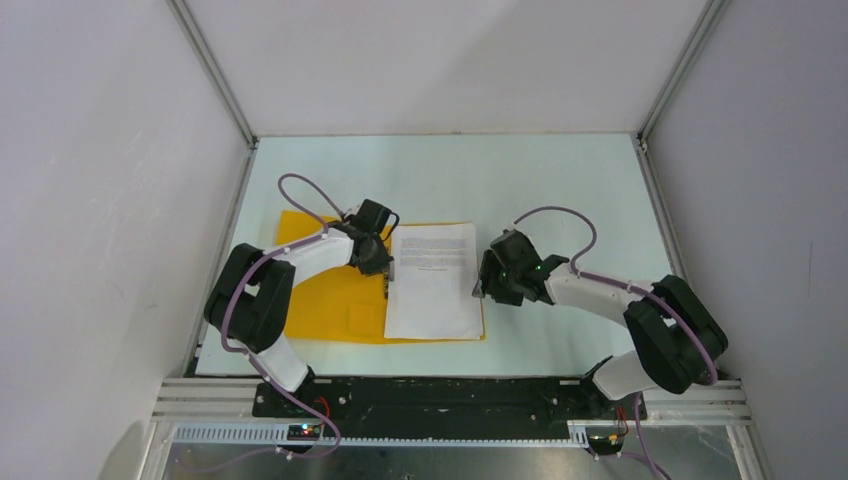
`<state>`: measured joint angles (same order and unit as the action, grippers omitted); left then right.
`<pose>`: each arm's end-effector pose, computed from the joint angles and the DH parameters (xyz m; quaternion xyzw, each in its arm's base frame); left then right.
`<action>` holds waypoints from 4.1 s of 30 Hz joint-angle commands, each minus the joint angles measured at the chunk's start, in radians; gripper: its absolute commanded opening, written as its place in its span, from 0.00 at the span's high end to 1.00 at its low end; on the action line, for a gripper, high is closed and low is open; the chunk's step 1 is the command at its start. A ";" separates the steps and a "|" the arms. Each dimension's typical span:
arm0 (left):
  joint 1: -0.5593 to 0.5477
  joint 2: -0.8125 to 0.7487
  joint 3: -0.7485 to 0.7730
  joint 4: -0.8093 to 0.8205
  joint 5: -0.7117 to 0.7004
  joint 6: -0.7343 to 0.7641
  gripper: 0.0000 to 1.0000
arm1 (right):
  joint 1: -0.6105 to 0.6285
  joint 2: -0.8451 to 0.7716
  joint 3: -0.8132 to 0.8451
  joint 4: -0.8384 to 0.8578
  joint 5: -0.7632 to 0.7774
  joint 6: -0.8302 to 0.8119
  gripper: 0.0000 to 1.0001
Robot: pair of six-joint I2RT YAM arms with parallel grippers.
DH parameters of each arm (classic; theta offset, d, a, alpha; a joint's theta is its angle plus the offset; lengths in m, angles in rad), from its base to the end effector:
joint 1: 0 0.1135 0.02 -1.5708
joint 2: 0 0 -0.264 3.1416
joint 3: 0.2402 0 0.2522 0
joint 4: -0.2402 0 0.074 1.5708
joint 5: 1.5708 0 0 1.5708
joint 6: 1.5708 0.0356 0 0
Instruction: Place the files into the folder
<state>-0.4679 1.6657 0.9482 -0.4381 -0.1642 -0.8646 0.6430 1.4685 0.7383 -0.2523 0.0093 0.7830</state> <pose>0.2820 -0.1360 0.1606 -0.2087 0.9528 -0.0639 0.2111 0.2214 0.1655 0.1663 0.0683 0.9546 0.1863 0.2222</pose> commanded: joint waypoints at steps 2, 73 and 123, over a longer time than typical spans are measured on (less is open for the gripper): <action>-0.005 0.004 -0.039 -0.080 0.005 -0.007 0.83 | 0.086 -0.061 -0.020 -0.009 0.028 0.081 0.40; 0.029 -0.001 -0.054 -0.080 0.008 0.026 0.84 | -0.155 0.475 0.404 0.265 -0.010 -0.093 0.56; 0.150 -0.278 0.090 -0.199 0.075 0.097 0.68 | 0.176 0.427 0.776 -0.186 0.104 -0.147 0.49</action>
<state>-0.3943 1.4788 1.0065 -0.6018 -0.1066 -0.8089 0.7441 1.8542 1.3968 -0.3756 0.0551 0.6319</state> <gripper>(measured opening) 0.298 0.525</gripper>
